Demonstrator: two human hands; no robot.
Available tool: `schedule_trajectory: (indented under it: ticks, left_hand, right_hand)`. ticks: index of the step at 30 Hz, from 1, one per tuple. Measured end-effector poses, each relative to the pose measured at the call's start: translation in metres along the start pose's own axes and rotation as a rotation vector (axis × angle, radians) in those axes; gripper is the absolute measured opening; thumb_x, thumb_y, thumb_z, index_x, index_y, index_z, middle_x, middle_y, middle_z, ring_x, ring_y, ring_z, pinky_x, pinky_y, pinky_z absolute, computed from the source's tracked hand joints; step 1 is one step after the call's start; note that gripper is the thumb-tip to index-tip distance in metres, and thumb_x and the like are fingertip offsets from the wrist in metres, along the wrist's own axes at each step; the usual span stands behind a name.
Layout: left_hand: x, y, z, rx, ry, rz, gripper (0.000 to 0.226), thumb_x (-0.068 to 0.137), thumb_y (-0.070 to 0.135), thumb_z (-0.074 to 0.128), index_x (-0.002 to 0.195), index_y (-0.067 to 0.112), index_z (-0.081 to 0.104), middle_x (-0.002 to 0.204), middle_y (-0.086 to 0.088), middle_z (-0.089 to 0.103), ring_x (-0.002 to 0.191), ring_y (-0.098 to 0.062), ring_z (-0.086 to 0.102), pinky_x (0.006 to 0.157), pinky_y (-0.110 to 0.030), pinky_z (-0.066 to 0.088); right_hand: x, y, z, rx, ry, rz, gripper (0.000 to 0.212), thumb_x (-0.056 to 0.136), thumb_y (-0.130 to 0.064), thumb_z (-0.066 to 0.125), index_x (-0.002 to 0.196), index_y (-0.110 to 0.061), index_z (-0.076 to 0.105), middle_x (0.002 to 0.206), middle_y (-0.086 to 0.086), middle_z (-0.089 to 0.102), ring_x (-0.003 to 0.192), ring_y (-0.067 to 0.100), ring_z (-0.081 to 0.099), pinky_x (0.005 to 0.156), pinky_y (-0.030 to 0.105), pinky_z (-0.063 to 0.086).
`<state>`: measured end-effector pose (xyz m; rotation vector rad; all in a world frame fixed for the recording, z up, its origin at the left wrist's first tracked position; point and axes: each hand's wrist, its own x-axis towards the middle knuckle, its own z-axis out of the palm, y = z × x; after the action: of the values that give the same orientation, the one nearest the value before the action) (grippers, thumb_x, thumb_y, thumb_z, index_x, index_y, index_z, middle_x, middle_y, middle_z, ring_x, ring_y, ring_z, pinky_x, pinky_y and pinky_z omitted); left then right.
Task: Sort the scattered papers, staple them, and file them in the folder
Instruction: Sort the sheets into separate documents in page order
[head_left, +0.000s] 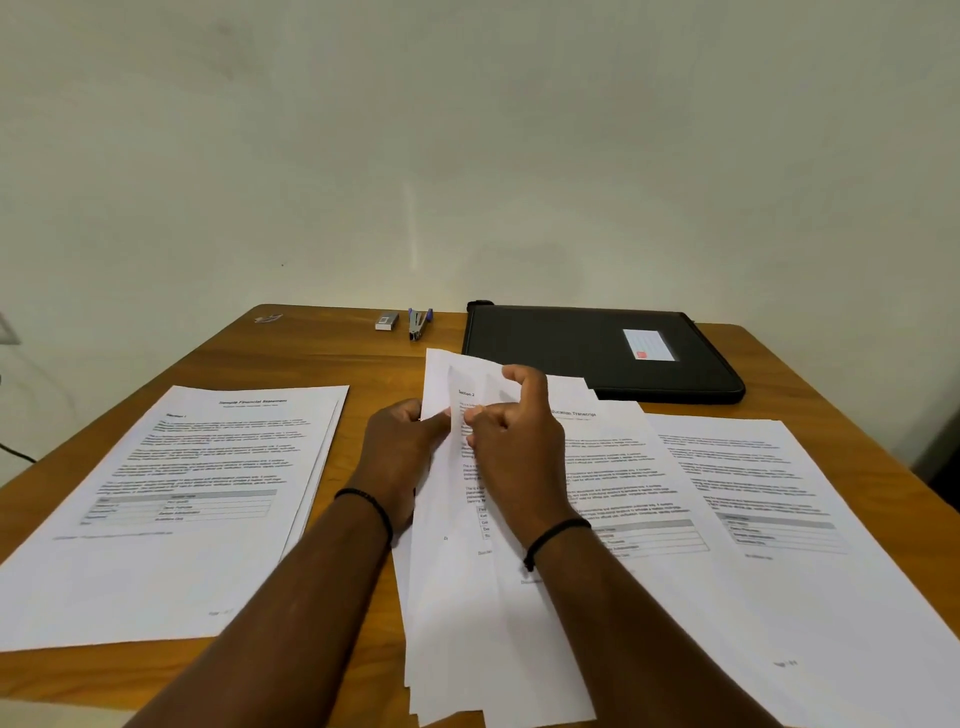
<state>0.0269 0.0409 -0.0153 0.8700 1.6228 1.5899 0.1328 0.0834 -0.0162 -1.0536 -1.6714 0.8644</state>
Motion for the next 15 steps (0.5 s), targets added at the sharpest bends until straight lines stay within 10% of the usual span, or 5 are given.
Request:
schedule_trajectory:
  ticks: [10,15]
  left_hand:
    - [0.0015,-0.0032,0.0006,-0.07,-0.052,0.002,0.016,0.092,0.02,0.068,0.107,0.025,0.066,0.102,0.011,0.073,0.078,-0.018,0.075,0.06,-0.025,0.058]
    - [0.0011,-0.002,-0.0003,-0.069,-0.064,-0.009,0.018,0.094,0.018,0.065,0.111,0.023,0.065,0.103,0.009,0.073,0.077,-0.016,0.075,0.058,-0.024,0.057]
  right_hand:
    - [-0.0017,-0.0029,-0.0034,-0.008,-0.006,0.076,0.025,0.092,-0.023,0.068,0.111,-0.021,0.052,0.114,-0.004,0.069,0.083,0.007,0.062,0.05,0.004,0.041]
    - [-0.004,-0.0028,-0.0025,-0.053,0.037,0.05,0.012,0.092,-0.022,0.067,0.086,-0.02,0.057,0.08,-0.015,0.063,0.066,0.006,0.06,0.048,0.005,0.04]
